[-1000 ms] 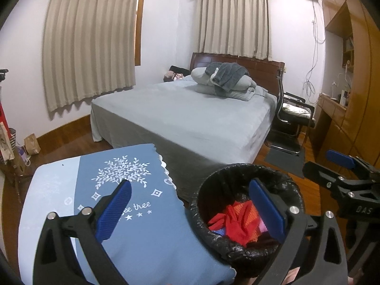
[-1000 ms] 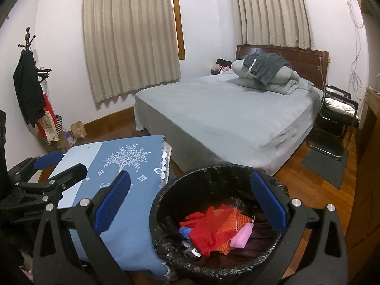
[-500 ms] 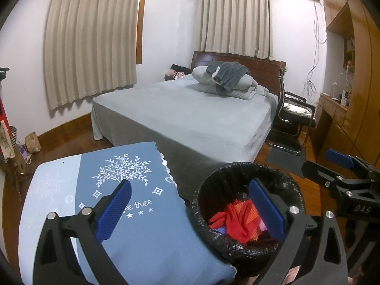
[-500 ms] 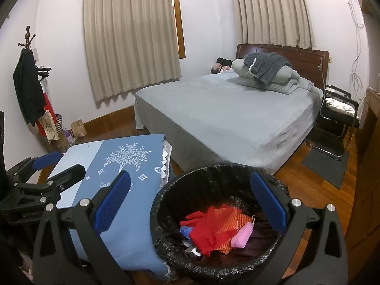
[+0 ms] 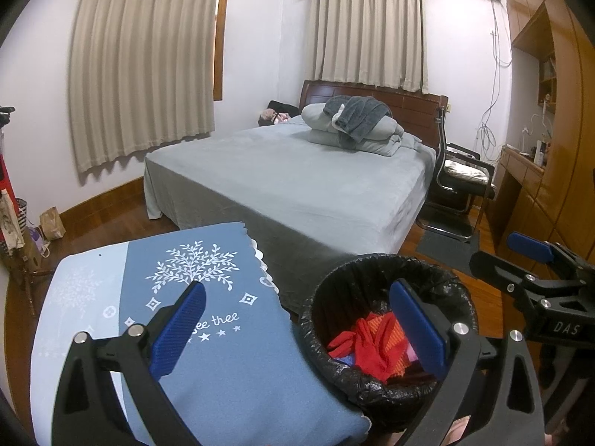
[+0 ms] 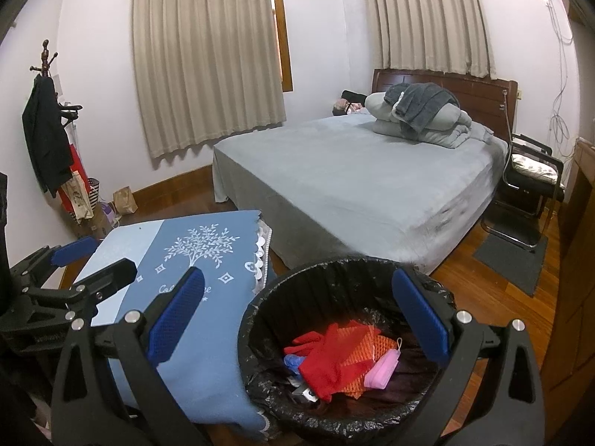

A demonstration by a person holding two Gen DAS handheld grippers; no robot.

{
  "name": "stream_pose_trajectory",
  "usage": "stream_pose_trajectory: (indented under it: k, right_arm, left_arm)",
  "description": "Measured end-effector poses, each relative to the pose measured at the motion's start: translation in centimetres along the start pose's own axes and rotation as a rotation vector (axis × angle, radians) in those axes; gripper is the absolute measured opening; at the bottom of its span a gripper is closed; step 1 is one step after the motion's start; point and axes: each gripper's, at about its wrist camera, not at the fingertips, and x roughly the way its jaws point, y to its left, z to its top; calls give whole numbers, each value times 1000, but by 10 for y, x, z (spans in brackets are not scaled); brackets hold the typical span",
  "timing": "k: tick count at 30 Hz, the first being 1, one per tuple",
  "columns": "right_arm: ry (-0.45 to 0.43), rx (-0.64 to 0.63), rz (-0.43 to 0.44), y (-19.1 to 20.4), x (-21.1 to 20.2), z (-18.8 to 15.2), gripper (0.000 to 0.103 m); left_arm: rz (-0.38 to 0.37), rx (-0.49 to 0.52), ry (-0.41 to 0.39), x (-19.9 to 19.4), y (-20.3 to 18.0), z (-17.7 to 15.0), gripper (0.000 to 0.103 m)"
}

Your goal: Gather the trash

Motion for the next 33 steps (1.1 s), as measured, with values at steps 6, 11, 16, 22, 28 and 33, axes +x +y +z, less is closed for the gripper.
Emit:
stream_pose_trajectory:
  k: [6,11,16,22,28,33]
  right_arm:
    - [2,1,1,0,0,0,98]
    - [2,2,-1,1,-1,0,98]
    - [2,0,0,1,0,0,98]
    - [3,0,0,1,0,0,98]
    - [4,1,1,1,1,1,98]
    - [4,2,1,2,0,1,98]
  left_arm:
    - [0,2,0,0,0,0,97]
    - [-1,0,3,1,-1,1,97]
    - [0,1,3,1,0,-1,97]
    - [1,-1,5,0,0,-1,97]
    - [0,0,7,0,0,0,97]
    - [0,-2,8,0,1,-1,97]
